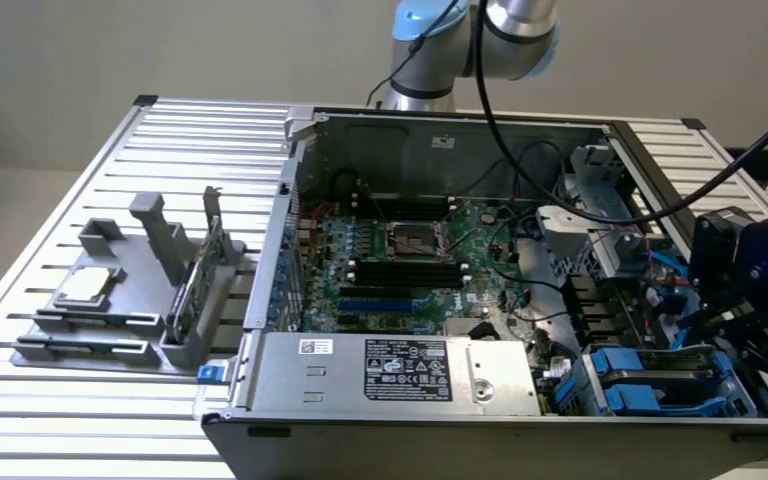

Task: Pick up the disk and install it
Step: 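Insert the first disk wire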

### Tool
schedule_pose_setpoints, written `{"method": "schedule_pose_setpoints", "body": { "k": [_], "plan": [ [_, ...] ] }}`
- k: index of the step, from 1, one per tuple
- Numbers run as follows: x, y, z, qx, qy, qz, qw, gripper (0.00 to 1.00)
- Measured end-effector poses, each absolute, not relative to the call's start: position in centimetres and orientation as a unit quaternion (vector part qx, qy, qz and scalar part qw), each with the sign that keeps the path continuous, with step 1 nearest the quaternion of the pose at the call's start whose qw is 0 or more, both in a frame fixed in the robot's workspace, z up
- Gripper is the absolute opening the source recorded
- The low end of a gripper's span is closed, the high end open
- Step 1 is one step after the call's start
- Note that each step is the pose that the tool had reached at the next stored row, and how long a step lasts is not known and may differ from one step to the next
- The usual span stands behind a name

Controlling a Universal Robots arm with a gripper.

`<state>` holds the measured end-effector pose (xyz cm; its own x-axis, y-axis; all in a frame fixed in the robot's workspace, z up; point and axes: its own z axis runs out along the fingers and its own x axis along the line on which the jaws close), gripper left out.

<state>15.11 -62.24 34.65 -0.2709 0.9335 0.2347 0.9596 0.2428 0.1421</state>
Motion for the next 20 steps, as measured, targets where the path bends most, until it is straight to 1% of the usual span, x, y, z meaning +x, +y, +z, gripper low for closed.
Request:
{"method": "schedule_pose_setpoints", "body": {
  "k": [5, 8, 14, 20],
  "plan": [
    [15.10, -62.25, 34.48, -0.619, -0.774, -0.117, 0.065, 0.17],
    [15.08, -62.25, 34.46, -0.629, -0.766, -0.113, 0.069, 0.17],
    [15.01, -62.25, 34.45, -0.638, -0.759, -0.112, 0.068, 0.17],
    [14.97, -62.25, 34.46, -0.644, -0.755, -0.106, 0.065, 0.17]
  ]
}}
